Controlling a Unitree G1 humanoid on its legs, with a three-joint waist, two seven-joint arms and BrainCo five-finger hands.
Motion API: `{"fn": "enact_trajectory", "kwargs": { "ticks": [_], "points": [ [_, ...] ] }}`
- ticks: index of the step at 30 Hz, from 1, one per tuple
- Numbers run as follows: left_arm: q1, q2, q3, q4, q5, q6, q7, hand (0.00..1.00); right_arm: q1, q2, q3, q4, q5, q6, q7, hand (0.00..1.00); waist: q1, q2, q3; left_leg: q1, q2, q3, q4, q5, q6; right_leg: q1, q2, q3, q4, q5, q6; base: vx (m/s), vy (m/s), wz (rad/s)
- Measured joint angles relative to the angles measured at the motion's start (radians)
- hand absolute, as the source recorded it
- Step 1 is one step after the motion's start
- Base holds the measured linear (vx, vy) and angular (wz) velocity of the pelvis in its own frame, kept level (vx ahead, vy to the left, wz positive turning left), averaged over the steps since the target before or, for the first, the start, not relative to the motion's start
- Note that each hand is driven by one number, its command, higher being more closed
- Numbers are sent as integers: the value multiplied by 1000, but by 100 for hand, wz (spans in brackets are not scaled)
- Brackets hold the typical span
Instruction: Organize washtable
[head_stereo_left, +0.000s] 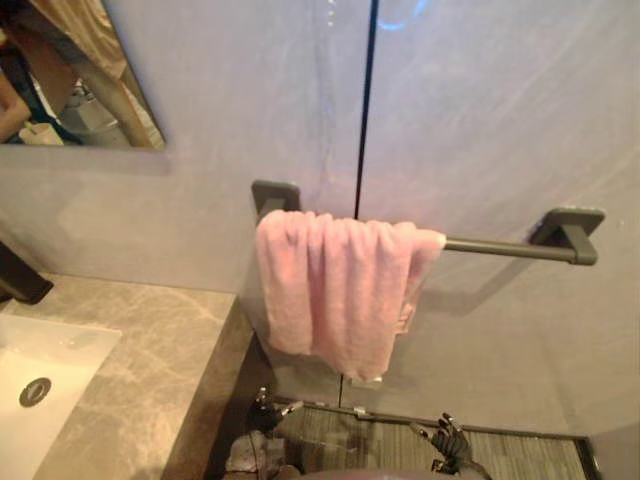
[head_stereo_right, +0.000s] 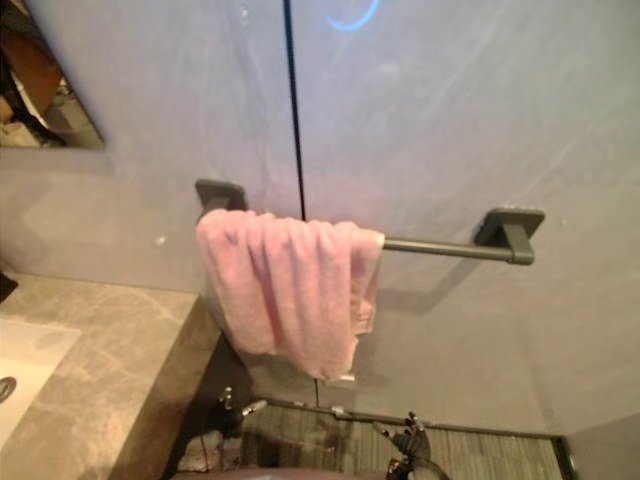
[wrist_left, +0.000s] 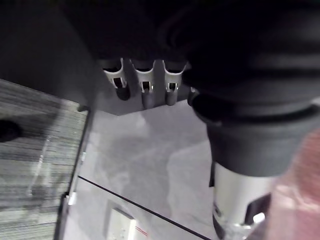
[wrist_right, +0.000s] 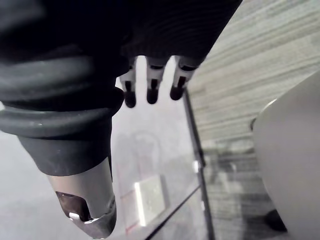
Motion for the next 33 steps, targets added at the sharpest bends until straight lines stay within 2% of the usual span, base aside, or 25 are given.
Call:
{"fn": "enact_trajectory", "kwargs": {
  "ticks": [2,8,12,14,16,19,25,29,33],
  "points": [
    [62,0,-25,-160,4,4,-1,0,10,-1,3,-19,-3,1,-1,0,3,3,-1,1,1,-2,-4,2,-1,2,2,-3,0,0,0,4,-10,2],
    [107,0,-25,-483,20,2,-9,0,64,-17,49,-107,-11,2,4,0,23,18,-6,10,2,-10,-1,2,-1,18,-2,-12,-1,-1,1,-23,-3,3],
    [113,-1,-25,-571,35,-9,-19,0,77,-17,66,-127,-12,2,5,0,24,15,-12,8,1,-21,2,1,-1,23,-4,-29,-1,-1,2,-42,-2,10],
    [141,-8,-34,-660,65,-8,-18,0,112,-19,112,-209,-44,4,3,0,23,7,-15,3,4,-25,6,-1,-4,22,-4,-27,2,-4,2,-36,-8,6],
    [161,-1,-36,-765,109,-10,2,0,137,-21,117,-239,42,-26,94,0,26,-1,-22,-12,7,-24,15,-9,-3,18,-3,-29,4,-7,1,-37,-17,3],
    [174,-8,-35,-880,139,-22,1,0,164,-14,113,-273,-47,-14,64,0,25,-1,-23,-26,12,-16,38,-15,0,13,-1,-26,7,-7,1,-4,-1,-2],
    [178,-12,-37,-925,138,-30,4,0,175,-2,106,-273,-113,-1,25,0,21,-8,-39,-35,24,-2,65,-35,-4,10,9,-10,6,-6,-1,-4,-9,-8],
    [133,-18,-59,-919,138,-31,24,0,170,-4,107,-248,-108,4,29,0,22,-11,-63,-48,28,0,65,-35,-6,-3,14,-4,-1,-1,-7,2,-9,-4],
    [110,-18,-58,-821,140,-35,36,0,154,-17,109,-208,-71,3,47,0,20,0,-82,-28,27,3,39,-26,-13,-2,18,5,-6,-1,-8,17,-9,-7]
  ]
}}
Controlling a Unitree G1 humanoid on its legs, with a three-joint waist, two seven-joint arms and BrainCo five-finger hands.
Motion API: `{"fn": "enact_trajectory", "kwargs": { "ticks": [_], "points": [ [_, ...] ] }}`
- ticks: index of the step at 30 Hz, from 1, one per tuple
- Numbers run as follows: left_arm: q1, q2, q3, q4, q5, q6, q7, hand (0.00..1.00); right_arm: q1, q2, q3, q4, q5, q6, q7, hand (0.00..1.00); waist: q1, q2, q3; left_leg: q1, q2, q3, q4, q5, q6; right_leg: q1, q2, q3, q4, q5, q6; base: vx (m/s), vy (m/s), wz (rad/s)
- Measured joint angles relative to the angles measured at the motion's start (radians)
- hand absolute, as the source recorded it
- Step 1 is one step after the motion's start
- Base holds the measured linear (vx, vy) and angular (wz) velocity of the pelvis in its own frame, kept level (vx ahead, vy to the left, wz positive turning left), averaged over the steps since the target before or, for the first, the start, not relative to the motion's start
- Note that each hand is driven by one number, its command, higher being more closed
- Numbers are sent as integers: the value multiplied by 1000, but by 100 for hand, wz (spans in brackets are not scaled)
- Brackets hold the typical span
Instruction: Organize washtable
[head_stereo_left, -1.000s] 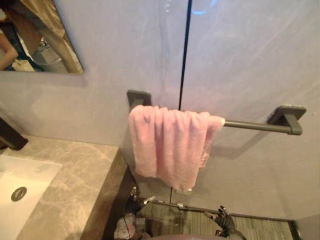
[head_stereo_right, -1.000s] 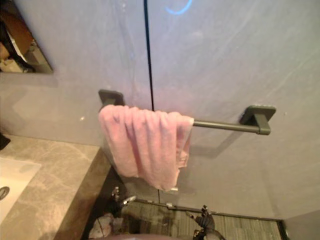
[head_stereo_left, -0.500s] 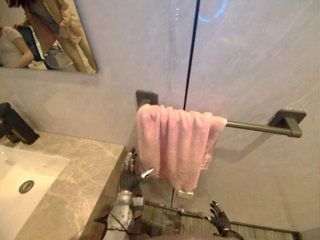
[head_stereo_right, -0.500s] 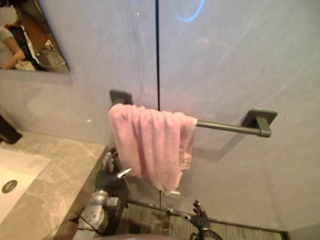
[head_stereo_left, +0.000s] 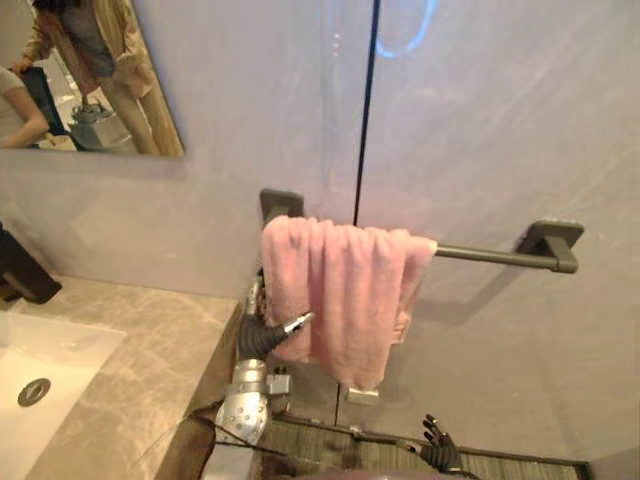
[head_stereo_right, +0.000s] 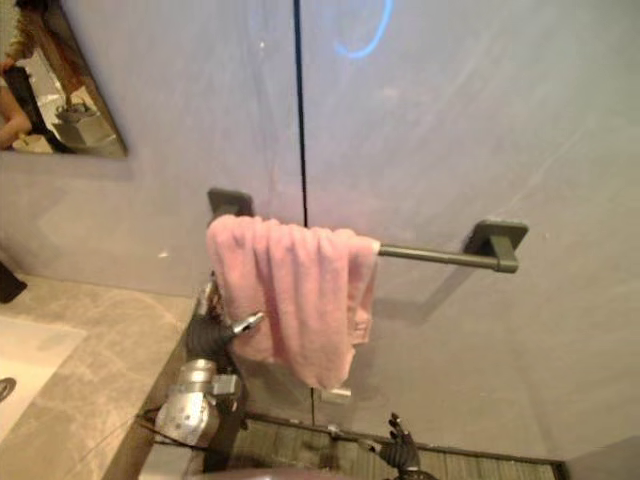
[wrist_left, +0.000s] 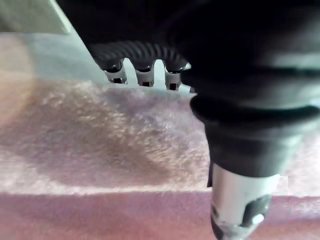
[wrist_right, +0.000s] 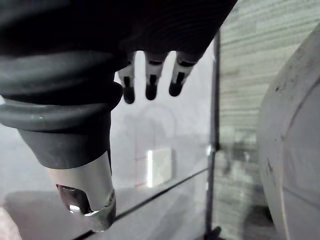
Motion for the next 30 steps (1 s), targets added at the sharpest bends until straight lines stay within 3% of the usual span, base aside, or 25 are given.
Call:
{"fn": "enact_trajectory", "kwargs": {
  "ticks": [18,25,30],
  "points": [
    [-1,10,73,157,-17,12,6,0,-22,-2,-2,15,29,0,4,0,0,13,-3,35,6,0,-93,44,-14,-1,20,1,-35,16,-12,0,0,0],
    [-2,13,61,246,-62,16,-40,0,-29,-2,-1,15,29,1,6,0,-4,13,0,48,-4,0,-119,55,-10,7,22,1,-46,16,-12,0,0,0],
    [-11,33,36,314,-62,30,-59,0,-39,-2,6,-19,29,2,6,0,-25,16,5,62,-5,9,-130,55,-10,13,23,13,-52,16,-12,-10,-3,-6]
  ]
}}
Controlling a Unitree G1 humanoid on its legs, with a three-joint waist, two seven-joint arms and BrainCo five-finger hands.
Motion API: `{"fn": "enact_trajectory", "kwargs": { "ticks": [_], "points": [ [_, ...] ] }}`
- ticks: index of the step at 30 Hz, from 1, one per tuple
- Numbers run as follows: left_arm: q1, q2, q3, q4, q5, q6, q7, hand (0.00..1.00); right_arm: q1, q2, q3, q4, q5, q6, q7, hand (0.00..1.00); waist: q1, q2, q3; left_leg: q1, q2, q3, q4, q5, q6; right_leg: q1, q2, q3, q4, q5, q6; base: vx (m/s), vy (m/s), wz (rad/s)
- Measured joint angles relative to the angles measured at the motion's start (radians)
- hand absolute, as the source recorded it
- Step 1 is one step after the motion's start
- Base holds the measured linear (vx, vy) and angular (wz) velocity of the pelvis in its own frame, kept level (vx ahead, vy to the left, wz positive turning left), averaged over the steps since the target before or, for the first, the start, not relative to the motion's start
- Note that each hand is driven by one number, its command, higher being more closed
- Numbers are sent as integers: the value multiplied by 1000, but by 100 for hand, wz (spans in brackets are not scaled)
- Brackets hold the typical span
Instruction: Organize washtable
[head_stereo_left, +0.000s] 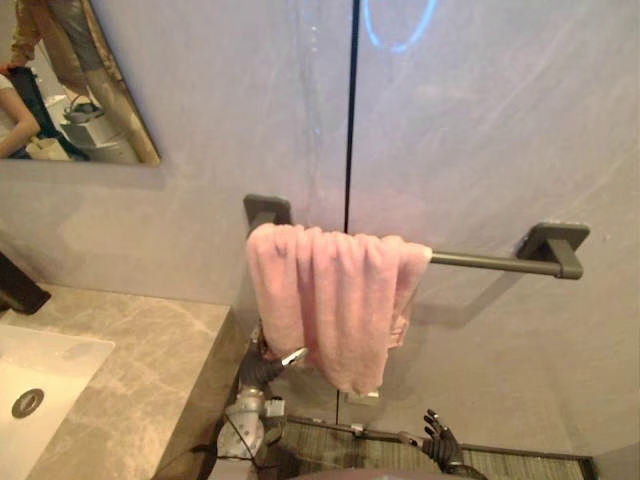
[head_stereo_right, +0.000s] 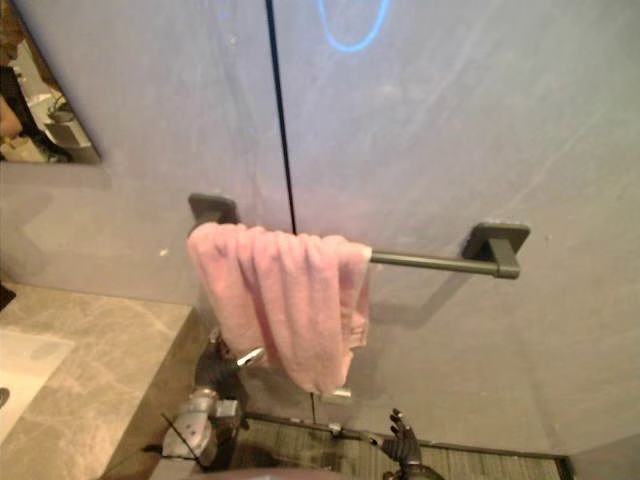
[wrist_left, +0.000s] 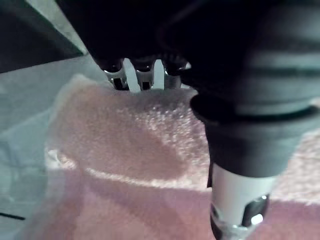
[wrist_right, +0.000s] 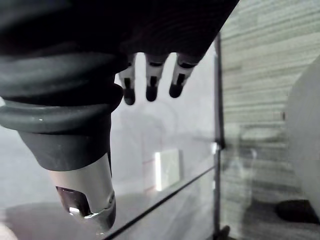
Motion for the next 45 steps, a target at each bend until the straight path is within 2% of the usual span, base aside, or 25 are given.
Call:
{"fn": "enact_trajectory", "kwargs": {
  "ticks": [1,11,15,21,25,33,45],
  "points": [
    [-7,2,-5,16,0,0,2,100,3,1,2,-23,0,0,3,0,0,1,1,-1,0,6,-1,0,0,-7,1,7,0,0,0,-28,-2,-15],
    [-98,41,-16,61,-20,3,-22,100,2,-6,4,-288,-1,-4,18,0,-5,-3,20,-6,2,35,-1,-1,1,-32,6,60,-21,27,2,-19,-3,-16],
    [-107,51,-34,61,-20,3,-23,100,15,-23,32,-426,-12,-5,20,0,-35,-10,25,-6,0,38,-1,-3,3,-31,5,70,-34,38,5,-25,-2,-9],
    [-107,67,-30,58,-22,2,-23,100,81,-65,50,-620,-40,-6,61,0,-43,-8,26,-5,1,45,5,-10,11,-33,6,83,-34,41,8,-32,-11,-6],
    [-108,66,-31,28,-22,2,-24,100,93,-118,72,-745,-37,-31,89,0,-53,-7,27,-7,0,48,6,-14,16,-37,6,89,-34,43,11,-24,-7,-3],
    [-144,62,-34,-4,-45,-2,-23,100,80,-171,123,-796,-8,-39,103,0,-54,-6,27,-31,1,46,21,-15,17,-52,6,91,-33,51,11,0,0,0],
    [-147,45,-75,-21,-81,-3,-22,100,-63,-175,213,-766,-9,-41,99,0,-52,-5,25,-64,-2,12,40,-11,19,-59,0,59,-32,53,10,-22,-19,8]
  ]
}}
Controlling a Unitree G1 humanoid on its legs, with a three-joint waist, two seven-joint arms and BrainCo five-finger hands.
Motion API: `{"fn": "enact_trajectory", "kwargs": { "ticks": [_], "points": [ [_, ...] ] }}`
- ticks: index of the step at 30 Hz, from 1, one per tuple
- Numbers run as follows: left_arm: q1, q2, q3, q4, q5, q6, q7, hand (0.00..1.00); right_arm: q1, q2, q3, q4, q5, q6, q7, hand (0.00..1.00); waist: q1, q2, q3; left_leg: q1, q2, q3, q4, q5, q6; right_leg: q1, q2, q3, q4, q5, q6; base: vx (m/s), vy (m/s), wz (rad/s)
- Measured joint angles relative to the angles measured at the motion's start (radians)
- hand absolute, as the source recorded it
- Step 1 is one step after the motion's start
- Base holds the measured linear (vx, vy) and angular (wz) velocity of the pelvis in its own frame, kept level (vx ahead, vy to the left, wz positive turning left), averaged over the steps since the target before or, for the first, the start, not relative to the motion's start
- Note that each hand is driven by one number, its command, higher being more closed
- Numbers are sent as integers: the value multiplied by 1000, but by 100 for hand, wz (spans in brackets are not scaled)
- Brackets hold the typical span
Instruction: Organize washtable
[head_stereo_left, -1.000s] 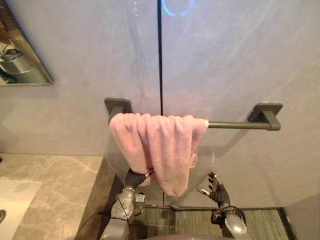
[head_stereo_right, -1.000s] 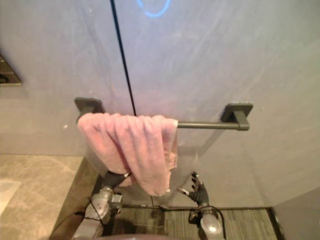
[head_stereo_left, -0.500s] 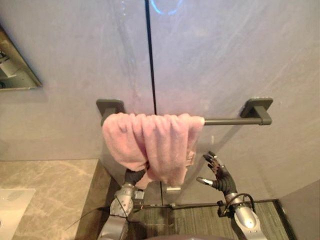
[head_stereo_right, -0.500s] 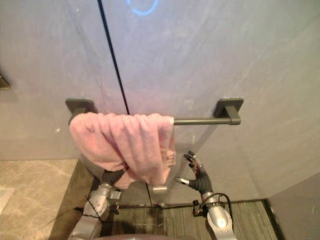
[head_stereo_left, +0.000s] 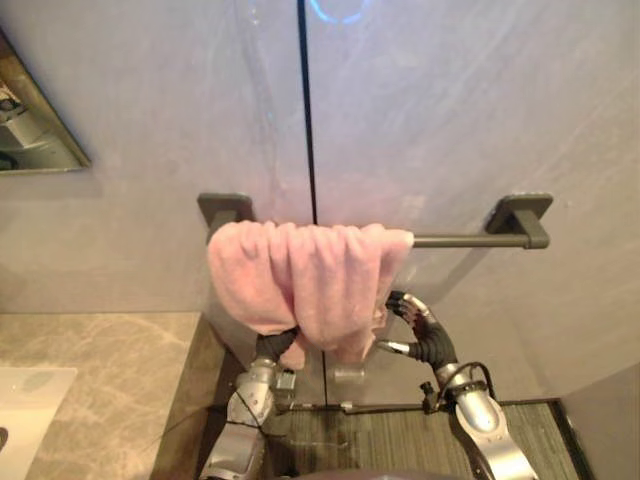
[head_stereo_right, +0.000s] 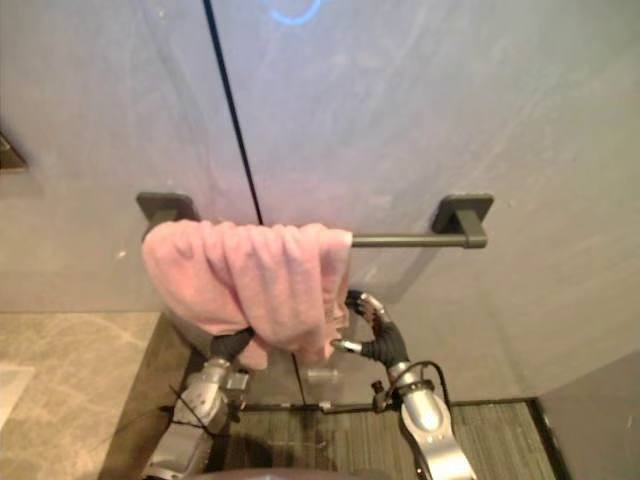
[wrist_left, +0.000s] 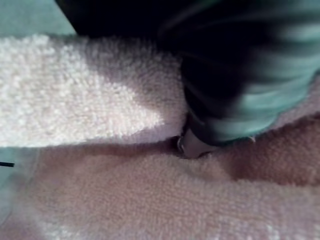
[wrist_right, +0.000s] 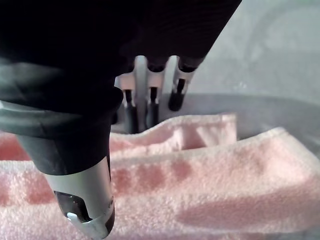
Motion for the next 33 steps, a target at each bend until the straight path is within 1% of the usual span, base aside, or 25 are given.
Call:
{"fn": "enact_trajectory", "kwargs": {
  "ticks": [2,3,6,9,16,22,25,27,29,33],
  "points": [
    [0,0,-9,0,-5,0,0,100,-49,2,39,34,0,-1,1,0,3,1,-3,-1,-1,-2,0,0,0,1,0,-2,-1,0,0,-8,-19,4],
    [0,0,-10,0,-6,0,0,100,-57,2,50,39,0,-2,1,100,4,1,-5,-2,-1,-4,0,1,1,1,-1,-4,-1,0,0,-3,-17,11],
    [-1,-6,-18,0,-12,0,0,100,-83,23,82,75,-2,-2,0,100,8,1,-9,-10,-3,-20,-2,6,3,1,-5,-21,-2,0,0,-5,-19,15],
    [-1,-9,-24,0,-15,0,1,100,-93,34,89,104,-5,-3,-1,100,22,0,-16,-12,-3,-25,-2,8,4,8,-6,-27,-3,0,0,-11,-19,6],
    [-1,-8,-37,0,-16,0,2,100,-112,47,80,113,-6,-3,-23,100,24,-9,-27,-9,-3,-30,-21,24,4,5,-6,-32,-2,0,0,-25,-17,3],
    [-2,-9,-37,-11,-17,-1,2,100,-108,73,18,113,-28,-4,-40,100,24,-17,-32,-8,-4,-26,-38,33,4,-4,-6,-29,-2,4,1,0,0,0],
    [-2,-20,-13,-42,-18,-1,0,100,-94,94,-21,110,-31,-7,-41,100,24,-18,-32,0,-9,-25,-41,33,4,-5,-6,-28,-1,4,2,-12,-3,-1],
    [-2,-26,1,-66,-19,-3,0,100,-76,107,-58,94,-31,-12,-43,100,24,-18,-33,5,-9,-23,-51,33,4,-5,-6,-27,-1,4,2,-19,-5,-1],
    [-2,-29,1,-79,-19,-17,-4,100,-67,113,-88,77,-32,-25,-43,100,22,-18,-33,6,-11,-21,-56,33,4,-7,-6,-25,-2,4,3,0,0,0],
    [-2,-42,-1,-105,-19,-18,-23,100,-34,143,-123,19,-41,-32,-44,100,21,-18,-33,7,-14,-20,-57,33,5,-7,-9,-23,-5,5,4,0,0,0]
  ]
}}
